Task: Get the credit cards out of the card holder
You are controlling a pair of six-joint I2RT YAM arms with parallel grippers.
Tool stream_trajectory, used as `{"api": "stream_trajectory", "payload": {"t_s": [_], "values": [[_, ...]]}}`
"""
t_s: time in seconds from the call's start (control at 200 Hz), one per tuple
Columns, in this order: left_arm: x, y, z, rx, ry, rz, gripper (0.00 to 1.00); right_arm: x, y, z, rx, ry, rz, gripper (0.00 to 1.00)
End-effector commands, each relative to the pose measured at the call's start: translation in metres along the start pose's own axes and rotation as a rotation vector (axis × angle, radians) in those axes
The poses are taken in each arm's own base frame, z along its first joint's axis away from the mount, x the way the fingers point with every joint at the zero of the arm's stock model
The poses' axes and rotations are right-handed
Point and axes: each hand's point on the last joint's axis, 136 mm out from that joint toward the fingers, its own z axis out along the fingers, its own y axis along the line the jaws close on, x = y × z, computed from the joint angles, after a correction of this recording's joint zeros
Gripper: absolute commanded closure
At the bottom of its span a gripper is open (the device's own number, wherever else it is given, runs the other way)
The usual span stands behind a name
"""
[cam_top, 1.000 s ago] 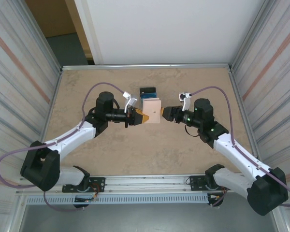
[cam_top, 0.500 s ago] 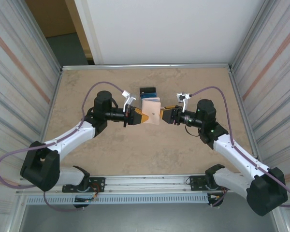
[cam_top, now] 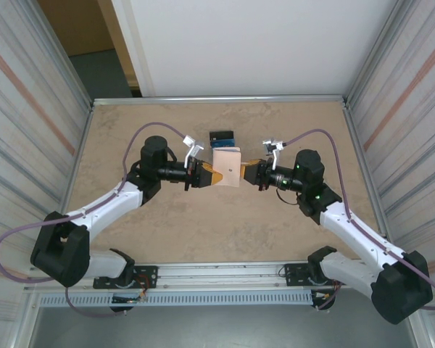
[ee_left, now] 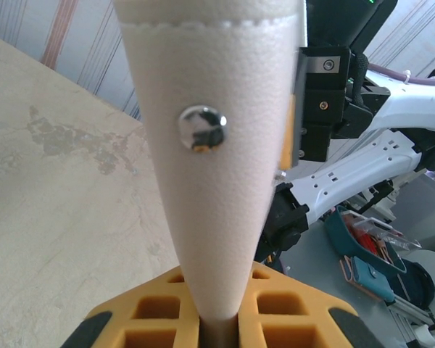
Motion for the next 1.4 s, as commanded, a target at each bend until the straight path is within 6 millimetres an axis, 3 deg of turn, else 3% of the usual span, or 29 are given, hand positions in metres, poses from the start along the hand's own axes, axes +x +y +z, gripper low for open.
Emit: {"api": "stream_trajectory", "payload": {"t_s": [0.0, 0.13, 0.501, 0.742, 0.832, 1.143, 1.393], "values": [[-0.027, -0.027, 0.006, 0.059, -0.040, 0.133, 0.90, 0.021, 0.013, 0.007, -0.038, 0.084, -0.018, 1.00], [-0.023, -0.014, 0.008, 0.000, -0.025, 0.109, 0.79, 0.015, 0.009, 0.002, 0.034, 0.048, -0.029, 1.00], [-0.014, 0.012, 0.017, -0.070, 0.016, 0.046, 0.21, 0.000, -0.005, -0.005, 0.231, -0.017, -0.028, 1.00], [-0.010, 0.020, 0.021, -0.128, 0.023, 0.043, 0.05, -0.007, -0.010, -0.011, 0.305, -0.062, -0.031, 1.00], [-0.008, 0.023, 0.025, -0.154, 0.035, 0.042, 0.04, -0.009, -0.011, -0.012, 0.321, -0.078, -0.028, 1.00], [-0.008, 0.043, 0.019, -0.317, 0.031, 0.031, 0.20, -0.013, -0.015, -0.019, 0.370, -0.109, -0.023, 1.00], [-0.006, 0.052, 0.016, -0.373, 0.022, 0.020, 0.51, -0.013, -0.017, -0.024, 0.396, -0.120, -0.021, 1.00]]}}
